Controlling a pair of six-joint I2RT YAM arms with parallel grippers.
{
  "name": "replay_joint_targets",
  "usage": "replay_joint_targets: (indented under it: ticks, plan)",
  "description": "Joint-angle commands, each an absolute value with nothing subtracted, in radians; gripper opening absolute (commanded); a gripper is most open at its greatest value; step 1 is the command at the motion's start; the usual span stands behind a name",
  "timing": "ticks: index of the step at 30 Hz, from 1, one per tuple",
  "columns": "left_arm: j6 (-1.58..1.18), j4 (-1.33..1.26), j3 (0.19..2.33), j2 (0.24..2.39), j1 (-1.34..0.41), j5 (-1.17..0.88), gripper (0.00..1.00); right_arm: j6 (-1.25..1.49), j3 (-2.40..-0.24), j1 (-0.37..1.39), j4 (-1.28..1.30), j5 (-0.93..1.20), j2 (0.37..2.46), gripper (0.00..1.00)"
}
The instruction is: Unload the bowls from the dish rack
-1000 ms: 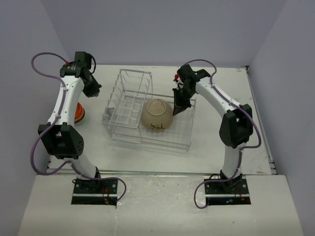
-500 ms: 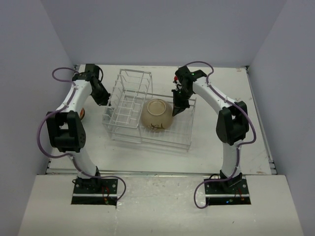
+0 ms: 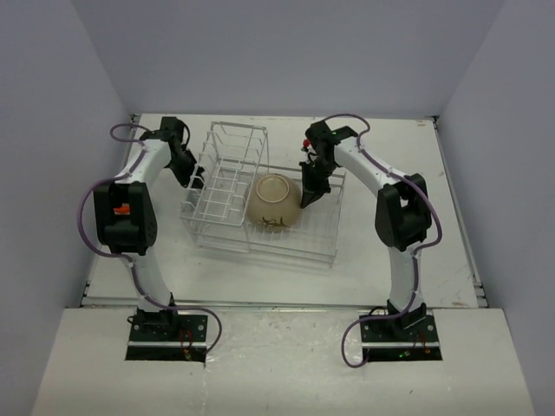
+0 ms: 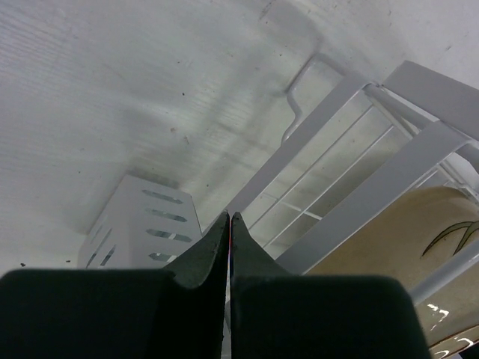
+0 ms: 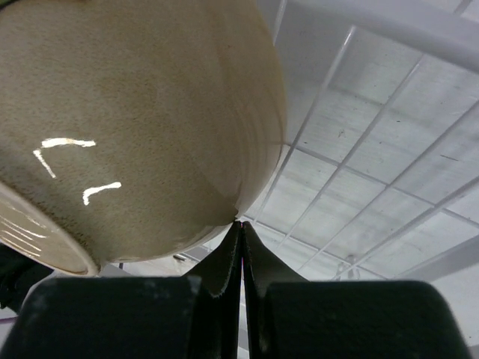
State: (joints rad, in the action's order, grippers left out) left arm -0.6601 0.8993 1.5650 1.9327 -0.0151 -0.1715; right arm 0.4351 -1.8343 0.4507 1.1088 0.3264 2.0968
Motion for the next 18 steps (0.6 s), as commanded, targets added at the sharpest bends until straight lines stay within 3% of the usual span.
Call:
replay_joint_targets:
  ticks: [1,18]
  plan:
    - [-0.614,0.885,1.608,1.937,-0.032,-0.224,0.00,0.426,-1.896,0.465,1.095,0.402,2.118,0.00]
    - [-0.612,0.885,1.526,1.884,-0.118,-0.249,0.00,0.462,-2.105,0.549,1.097,0.572,2.258,0.00]
